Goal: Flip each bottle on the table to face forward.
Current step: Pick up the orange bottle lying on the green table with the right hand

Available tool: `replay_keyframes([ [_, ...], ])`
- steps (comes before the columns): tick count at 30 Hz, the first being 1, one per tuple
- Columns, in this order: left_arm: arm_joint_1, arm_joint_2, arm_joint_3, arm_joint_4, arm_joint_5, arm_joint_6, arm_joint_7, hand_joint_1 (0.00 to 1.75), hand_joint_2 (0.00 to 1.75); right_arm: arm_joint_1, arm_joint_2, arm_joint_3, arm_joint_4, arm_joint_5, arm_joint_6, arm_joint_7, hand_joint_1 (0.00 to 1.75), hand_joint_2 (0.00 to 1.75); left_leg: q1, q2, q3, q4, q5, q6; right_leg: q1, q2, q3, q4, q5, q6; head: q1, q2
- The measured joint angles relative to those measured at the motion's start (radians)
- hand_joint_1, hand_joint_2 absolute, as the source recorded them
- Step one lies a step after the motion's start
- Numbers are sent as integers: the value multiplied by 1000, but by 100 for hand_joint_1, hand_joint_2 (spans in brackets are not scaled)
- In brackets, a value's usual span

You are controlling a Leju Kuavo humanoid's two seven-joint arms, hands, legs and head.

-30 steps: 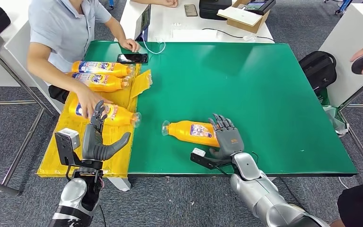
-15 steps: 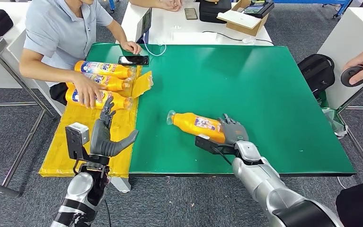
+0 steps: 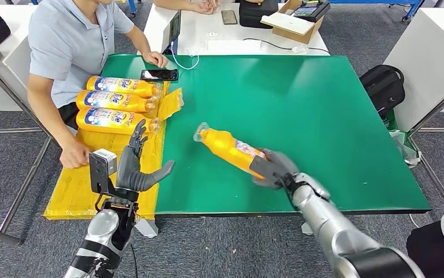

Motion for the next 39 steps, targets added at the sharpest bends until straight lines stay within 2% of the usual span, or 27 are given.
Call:
replay_keyframes([
  [3,20,-11,-5,3,40,-25,49,0,175,61,51,-49,-55,-131,12,-101,175,175,1,0,-1,0,0,0,1,0,-1,0,0,0,0,0],
  [7,69,-31,-50,40,131,-106,130,0,175,167,106,-62,-191,-264,1,-132,175,175,1,-3,-9,0,1,0,1,-1,-8,1,0,0,0,0],
  [14,121,-39,-148,82,134,-125,111,0,175,281,153,-62,-361,-415,-35,-145,175,175,-1,-4,-19,0,1,0,-1,-2,-16,1,0,0,0,0],
  [21,128,-37,-190,87,152,-131,104,0,175,339,177,-53,-458,-458,-79,-144,175,175,-1,-5,-20,0,1,1,-1,-3,-18,1,-1,0,0,0],
  [27,138,-32,-231,60,213,-151,103,0,175,378,196,69,-471,-394,-135,-157,175,175,0,-4,-21,0,1,0,-1,-3,-19,1,-1,0,0,0],
  [34,131,-29,-231,38,286,-89,97,0,175,399,217,297,-465,-350,-247,-167,175,175,0,-4,-21,0,1,0,-1,-3,-20,2,-1,0,0,0],
  [39,135,-28,-230,27,298,-58,72,0,175,393,215,382,-462,-362,-272,-163,175,175,0,-4,-21,0,1,0,-2,-3,-20,2,-1,0,0,0],
])
